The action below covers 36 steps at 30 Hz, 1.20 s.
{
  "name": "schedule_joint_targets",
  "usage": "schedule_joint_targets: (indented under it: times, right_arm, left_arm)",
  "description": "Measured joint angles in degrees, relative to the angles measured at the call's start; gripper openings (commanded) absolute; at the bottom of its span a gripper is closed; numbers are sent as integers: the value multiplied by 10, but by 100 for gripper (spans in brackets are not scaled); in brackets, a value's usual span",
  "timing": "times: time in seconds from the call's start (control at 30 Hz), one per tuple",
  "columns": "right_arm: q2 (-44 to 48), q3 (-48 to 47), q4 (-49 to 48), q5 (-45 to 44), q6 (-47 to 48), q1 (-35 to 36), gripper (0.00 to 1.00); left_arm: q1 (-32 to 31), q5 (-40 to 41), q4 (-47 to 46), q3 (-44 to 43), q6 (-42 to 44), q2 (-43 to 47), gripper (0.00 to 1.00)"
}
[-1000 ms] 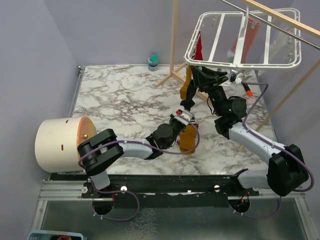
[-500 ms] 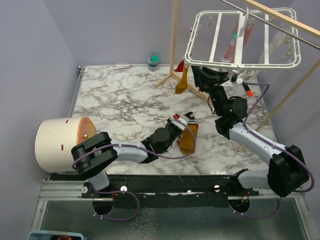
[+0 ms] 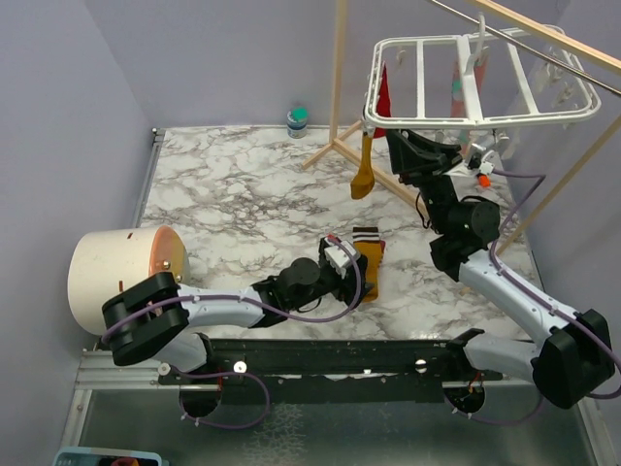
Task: Remove the socks clipped to the hanger
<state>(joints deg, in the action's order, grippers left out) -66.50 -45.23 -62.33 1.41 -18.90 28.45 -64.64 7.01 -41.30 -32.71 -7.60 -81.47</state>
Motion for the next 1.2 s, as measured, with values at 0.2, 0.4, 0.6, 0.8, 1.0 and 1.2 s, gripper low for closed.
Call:
schedule_joint_targets:
  times: [0.2, 0.4, 0.6, 0.8, 1.0, 1.2]
  right_arm:
    - [23, 4, 23, 0, 11, 0, 28]
    - [32, 10, 30, 0, 14, 0, 28]
    - [34, 21, 38, -1, 14, 0, 29]
    - [38, 23, 47, -1, 18, 0, 29]
    - [51, 23, 54, -1, 23, 0, 29]
    - [71, 23, 67, -1, 29, 0, 31]
  left_arm:
    - [0, -17, 92, 24, -25, 61, 99]
    - [0, -17, 164, -1, 4, 179, 99]
    - [0, -32, 178, -42, 34, 247, 99]
    - [0, -14, 149, -47, 59, 244, 99]
    - [61, 62, 131, -65, 88, 127, 99]
    - [134, 106, 109, -114, 88, 18, 99]
